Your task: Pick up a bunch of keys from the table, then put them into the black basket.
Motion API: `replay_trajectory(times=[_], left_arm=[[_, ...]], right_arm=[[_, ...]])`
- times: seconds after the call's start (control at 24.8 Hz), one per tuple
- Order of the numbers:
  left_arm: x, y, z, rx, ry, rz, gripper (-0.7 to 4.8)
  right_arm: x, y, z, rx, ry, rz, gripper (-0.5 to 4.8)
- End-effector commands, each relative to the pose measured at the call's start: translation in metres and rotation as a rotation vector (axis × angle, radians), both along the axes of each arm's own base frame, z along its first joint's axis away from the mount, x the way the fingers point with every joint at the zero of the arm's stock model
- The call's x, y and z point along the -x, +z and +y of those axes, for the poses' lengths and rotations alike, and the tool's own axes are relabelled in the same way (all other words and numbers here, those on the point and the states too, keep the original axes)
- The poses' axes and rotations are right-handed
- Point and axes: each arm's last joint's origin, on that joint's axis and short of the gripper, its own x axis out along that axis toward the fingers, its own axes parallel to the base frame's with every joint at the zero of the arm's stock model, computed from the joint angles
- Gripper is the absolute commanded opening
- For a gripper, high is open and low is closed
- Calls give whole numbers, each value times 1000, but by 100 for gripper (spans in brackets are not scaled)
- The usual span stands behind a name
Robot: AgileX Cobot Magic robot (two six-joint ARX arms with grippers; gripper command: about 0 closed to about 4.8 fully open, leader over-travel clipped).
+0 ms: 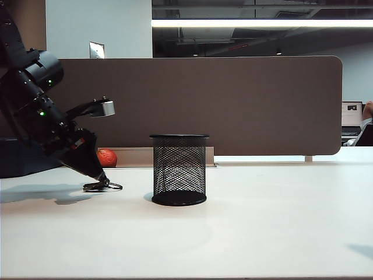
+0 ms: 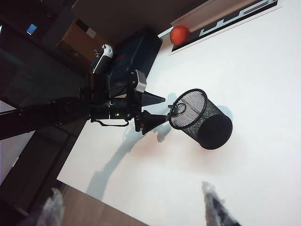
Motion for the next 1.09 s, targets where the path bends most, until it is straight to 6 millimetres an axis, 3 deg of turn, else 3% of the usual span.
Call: replay_trajectory(times=[0.04, 0.28, 0.44, 0.52, 0.77, 0.81, 0.89, 1.09], left_arm=[[-3, -4, -1, -3, -16, -11, 479], [-6, -25, 0, -34, -3, 47, 479], [-8, -27, 0, -61, 17, 32, 473], [-9, -27, 0, -69, 22, 30, 366], [-9, -28, 1, -69, 23, 33, 167], [-9, -29, 0, -69, 22, 38, 77], [-9, -32, 0, -71, 22, 48, -6], [-10, -33, 0, -67, 20, 47, -6]], right_arm=[[0, 3, 0, -2, 2, -15, 390], [0, 3, 0, -2, 2, -15, 390], [0, 3, 0, -2, 2, -15, 390], [0, 3, 0, -1, 0, -14, 390], [0, 3, 0, -1, -2, -14, 389], [0, 3, 0, -1, -2, -14, 389], [0, 3, 0, -1, -2, -14, 388], [-1, 3, 0, 0, -2, -14, 388]])
